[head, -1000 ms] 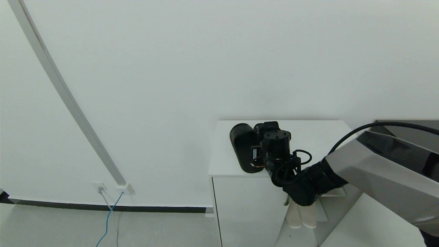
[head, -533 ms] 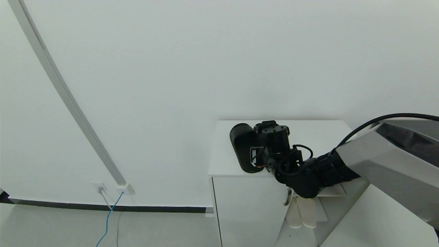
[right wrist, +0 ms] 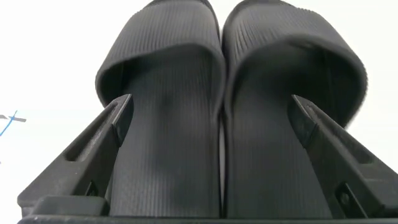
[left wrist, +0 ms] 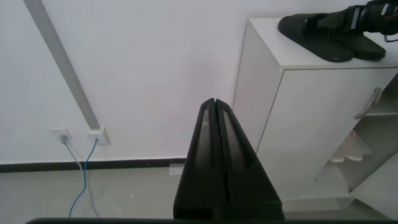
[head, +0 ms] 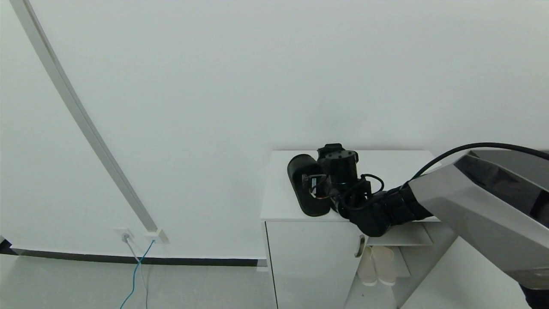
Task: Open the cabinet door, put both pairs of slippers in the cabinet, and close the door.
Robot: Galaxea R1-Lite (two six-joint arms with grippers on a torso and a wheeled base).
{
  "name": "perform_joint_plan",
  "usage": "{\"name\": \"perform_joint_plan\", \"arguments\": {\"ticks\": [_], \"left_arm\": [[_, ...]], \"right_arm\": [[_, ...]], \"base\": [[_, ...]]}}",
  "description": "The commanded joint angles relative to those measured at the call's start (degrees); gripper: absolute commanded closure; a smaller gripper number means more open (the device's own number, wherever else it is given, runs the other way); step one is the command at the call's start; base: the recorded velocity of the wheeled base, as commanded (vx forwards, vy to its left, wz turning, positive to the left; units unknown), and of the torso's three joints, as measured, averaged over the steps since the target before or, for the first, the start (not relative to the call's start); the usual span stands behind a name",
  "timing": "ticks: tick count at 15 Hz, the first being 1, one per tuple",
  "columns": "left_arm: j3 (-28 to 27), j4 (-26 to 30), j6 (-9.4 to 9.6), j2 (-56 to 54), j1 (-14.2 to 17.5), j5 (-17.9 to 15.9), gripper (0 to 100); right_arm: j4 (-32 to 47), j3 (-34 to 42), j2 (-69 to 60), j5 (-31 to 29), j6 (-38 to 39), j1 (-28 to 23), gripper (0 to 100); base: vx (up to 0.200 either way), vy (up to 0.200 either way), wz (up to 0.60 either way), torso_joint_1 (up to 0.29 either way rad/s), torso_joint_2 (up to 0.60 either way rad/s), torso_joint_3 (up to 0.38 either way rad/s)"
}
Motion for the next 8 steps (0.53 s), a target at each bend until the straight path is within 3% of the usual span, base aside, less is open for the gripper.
{"name": "perform_joint_plan", "arguments": {"ticks": [1, 8], "left_arm": [[0.01, -0.01, 0.00, 0.09, 0.04, -0.02, 100], [0.01, -0.01, -0.09, 0.00, 0.04, 0.07, 100]], "right_arm": [[-0.14, -2.95, 3.67, -0.04, -0.80, -0.08, 0], [-0.58, -10.42, 8.59, -0.65, -3.35, -1.57, 0]], "base": [[0.000, 0.000, 0.00, 0.000, 0.00, 0.000], [0.000, 0.000, 0.00, 0.000, 0.00, 0.000]]}}
